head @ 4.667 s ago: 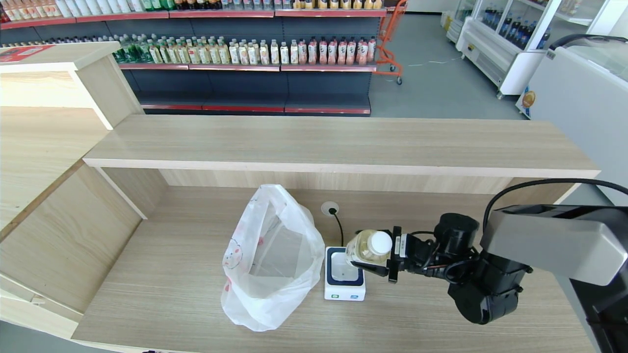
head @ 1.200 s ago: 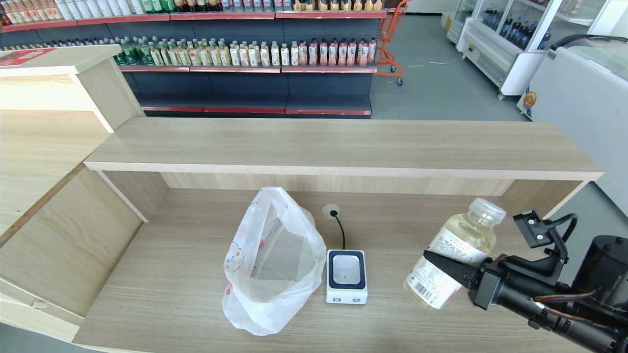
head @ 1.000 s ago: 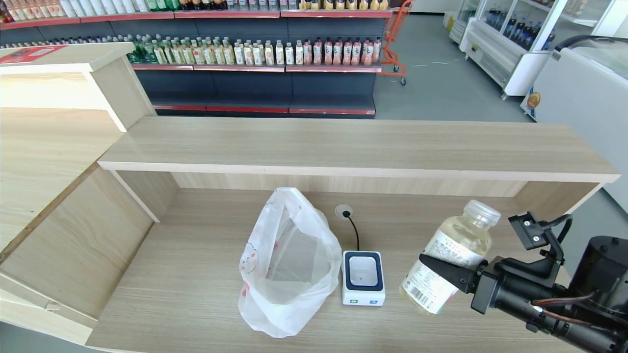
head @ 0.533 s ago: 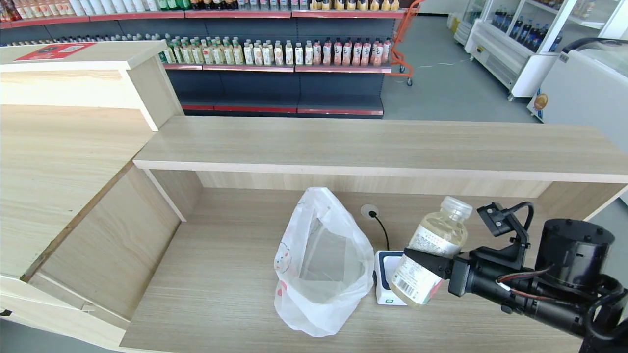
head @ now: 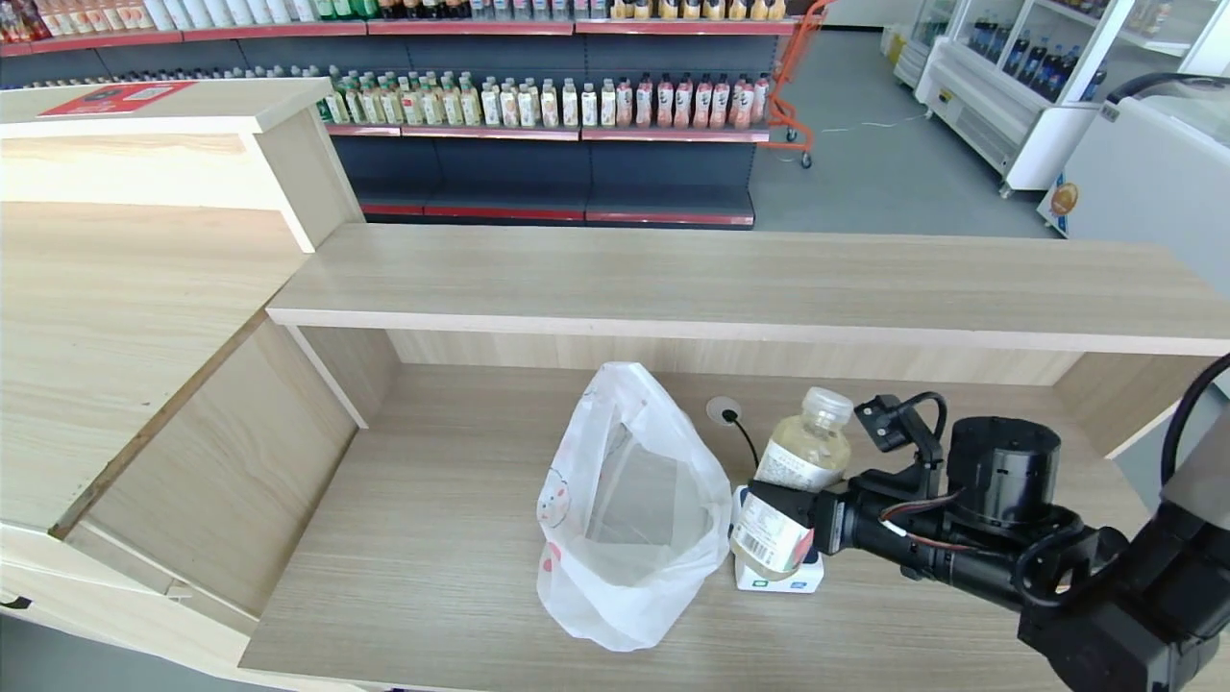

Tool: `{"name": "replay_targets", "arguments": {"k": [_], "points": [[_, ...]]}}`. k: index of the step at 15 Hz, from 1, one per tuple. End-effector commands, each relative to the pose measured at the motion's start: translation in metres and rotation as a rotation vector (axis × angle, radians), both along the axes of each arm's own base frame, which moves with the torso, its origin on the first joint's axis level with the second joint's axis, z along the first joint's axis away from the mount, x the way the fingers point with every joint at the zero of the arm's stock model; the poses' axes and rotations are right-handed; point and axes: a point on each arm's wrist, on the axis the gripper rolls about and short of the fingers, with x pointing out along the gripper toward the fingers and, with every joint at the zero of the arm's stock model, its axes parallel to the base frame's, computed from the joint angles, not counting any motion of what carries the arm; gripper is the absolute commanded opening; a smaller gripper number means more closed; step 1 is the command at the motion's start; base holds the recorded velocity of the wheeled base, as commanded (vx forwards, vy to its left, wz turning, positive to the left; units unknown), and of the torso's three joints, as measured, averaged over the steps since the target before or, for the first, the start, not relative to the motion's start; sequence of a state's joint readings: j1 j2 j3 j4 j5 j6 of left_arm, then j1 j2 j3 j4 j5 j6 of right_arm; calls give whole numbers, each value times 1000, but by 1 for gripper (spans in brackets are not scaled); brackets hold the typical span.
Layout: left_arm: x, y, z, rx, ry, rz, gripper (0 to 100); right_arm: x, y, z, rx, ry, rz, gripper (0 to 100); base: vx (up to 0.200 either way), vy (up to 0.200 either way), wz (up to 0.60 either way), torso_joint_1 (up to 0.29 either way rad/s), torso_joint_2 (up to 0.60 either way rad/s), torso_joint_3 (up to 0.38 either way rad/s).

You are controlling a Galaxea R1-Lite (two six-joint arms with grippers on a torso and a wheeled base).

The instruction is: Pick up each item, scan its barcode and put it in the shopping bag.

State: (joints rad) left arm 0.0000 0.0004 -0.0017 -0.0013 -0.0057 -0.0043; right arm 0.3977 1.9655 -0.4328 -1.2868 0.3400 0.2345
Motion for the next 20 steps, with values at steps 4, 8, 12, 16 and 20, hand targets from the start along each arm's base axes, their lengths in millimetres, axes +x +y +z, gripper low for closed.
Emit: {"name": "replay_targets", "arguments": {"k": [4,8,12,16,20], "points": [[0,0,0,0,-1,0,100,41,42,-31,-79,-74,95,0,0,0,0,0,0,0],[0,0,0,0,-1,0,100,48,72,-53,-196,-191,202,0,0,0,0,0,0,0],[0,0,0,0,-1,0,100,63,91,-68,-276,-317,249,0,0,0,0,0,0,0],[0,0,0,0,-1,0,100,76,98,-78,-284,-366,248,0,0,0,0,0,0,0],[0,0,0,0,-1,0,100,80,101,-100,-274,-396,243,0,0,0,0,0,0,0]]}}
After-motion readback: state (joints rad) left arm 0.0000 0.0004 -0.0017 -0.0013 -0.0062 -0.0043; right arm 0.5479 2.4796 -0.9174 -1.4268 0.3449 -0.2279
